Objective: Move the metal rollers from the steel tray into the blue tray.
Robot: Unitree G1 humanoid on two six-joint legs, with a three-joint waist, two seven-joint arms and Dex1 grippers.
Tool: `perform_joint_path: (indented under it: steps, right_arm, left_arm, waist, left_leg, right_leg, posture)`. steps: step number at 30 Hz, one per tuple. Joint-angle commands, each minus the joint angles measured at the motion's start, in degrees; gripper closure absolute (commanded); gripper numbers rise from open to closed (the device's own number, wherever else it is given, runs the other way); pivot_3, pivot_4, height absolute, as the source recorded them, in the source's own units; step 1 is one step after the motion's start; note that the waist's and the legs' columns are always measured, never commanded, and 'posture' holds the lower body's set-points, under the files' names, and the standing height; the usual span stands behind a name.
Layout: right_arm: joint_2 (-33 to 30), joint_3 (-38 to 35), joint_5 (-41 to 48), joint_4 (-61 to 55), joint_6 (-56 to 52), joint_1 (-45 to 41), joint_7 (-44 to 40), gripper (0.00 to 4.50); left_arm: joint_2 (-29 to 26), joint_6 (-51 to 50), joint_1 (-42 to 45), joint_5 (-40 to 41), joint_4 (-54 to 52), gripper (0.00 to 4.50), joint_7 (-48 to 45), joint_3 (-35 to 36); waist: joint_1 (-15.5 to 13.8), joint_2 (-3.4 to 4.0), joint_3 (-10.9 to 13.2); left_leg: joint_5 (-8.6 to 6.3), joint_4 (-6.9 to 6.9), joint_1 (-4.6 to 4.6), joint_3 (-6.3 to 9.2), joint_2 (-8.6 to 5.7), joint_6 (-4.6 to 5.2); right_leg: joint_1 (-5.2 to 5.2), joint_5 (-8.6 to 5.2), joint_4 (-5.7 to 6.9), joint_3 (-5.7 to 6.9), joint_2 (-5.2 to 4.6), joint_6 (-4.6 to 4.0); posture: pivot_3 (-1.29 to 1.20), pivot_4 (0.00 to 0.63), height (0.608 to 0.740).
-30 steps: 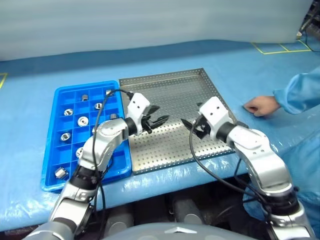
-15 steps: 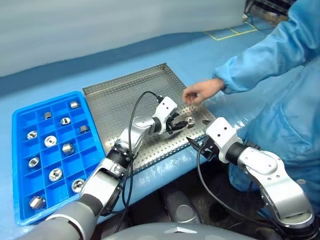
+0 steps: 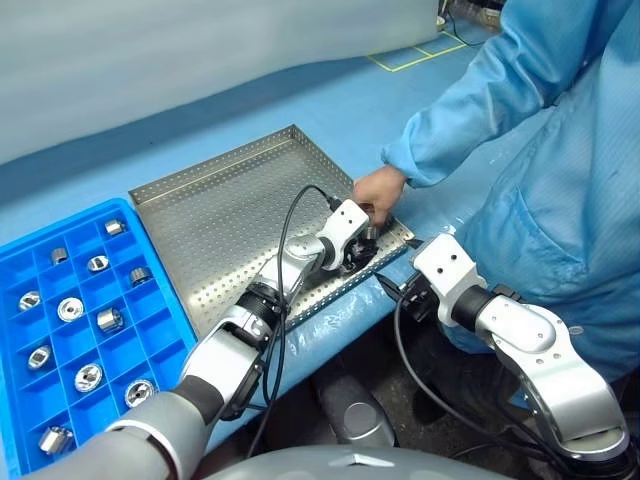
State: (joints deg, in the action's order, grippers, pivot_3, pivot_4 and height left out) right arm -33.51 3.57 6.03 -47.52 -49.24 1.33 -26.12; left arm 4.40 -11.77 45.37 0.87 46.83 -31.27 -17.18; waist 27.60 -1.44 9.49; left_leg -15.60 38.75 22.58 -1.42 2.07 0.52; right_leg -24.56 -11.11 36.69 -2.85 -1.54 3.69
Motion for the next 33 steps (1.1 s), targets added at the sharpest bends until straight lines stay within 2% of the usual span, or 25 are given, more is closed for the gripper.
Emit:
perform_joint_path:
  steps: [1, 8, 19, 22, 33]
  right_arm:
    - [0.2, -0.9, 0.2, -1.9, 1.0, -0.5, 0.8, 0.47]
    - [0.5, 0.0, 0.2, -1.5, 1.1, -1.5, 0.9, 0.47]
    - [1.3, 1.9, 0.7, 1.1, 2.0, -5.3, 0.2, 0.47]
    - [1.4, 2.3, 0.8, 2.0, 2.6, -6.1, 0.0, 0.47]
    - [2.5, 4.2, 0.2, 6.2, 5.4, -9.4, -0.2, 0.47]
  left_arm:
    - [0.6, 1.2, 0.8, -1.2, 1.0, 1.69, 0.2, 0.6]
    - [0.3, 1.1, 0.6, -1.7, 1.0, 1.69, 1.3, 2.1]
    - [-3.5, -2.3, -3.3, -0.2, -7.7, 1.69, -1.1, 4.6]
    - [-5.0, -4.4, -5.9, 0.4, -13.4, 1.69, -2.5, 4.7]
    - [-16.5, -17.9, -21.0, 7.1, -46.6, 1.69, -9.9, 5.4]
  waist:
    - [0.0, 0.00, 0.0]
    - [0.4, -0.01, 0.0]
    - [0.3, -0.02, 0.0]
    - [-0.4, -0.02, 0.0]
    - [-3.1, -0.04, 0.0]
  left_leg:
    - [0.00, -0.01, 0.00, -0.03, 0.00, 0.01]
    - [-0.04, -0.02, -0.01, -0.24, -0.02, 0.06]
    - [-0.06, -0.05, -0.05, -0.38, -0.05, 0.12]
    - [-0.07, -0.10, -0.07, -0.41, -0.06, 0.13]
    - [-0.07, -0.21, -0.41, -0.55, -0.05, 0.13]
  right_leg:
    - [0.00, 0.00, 0.00, -0.03, 0.00, 0.01]
    - [0.00, 0.02, 0.00, -0.23, 0.00, 0.06]
    - [-0.01, 0.06, 0.02, -0.41, 0.02, 0.17]
    - [-0.03, 0.07, 0.02, -0.46, 0.02, 0.20]
    - [-0.13, 0.08, 0.09, -0.70, 0.05, 0.23]
  posture:
    - [-0.54, 0.150, 0.740]
    - [-0.52, 0.150, 0.740]
    - [-0.45, 0.150, 0.740]
    - [-0.43, 0.150, 0.740]
    - [-0.37, 0.150, 0.740]
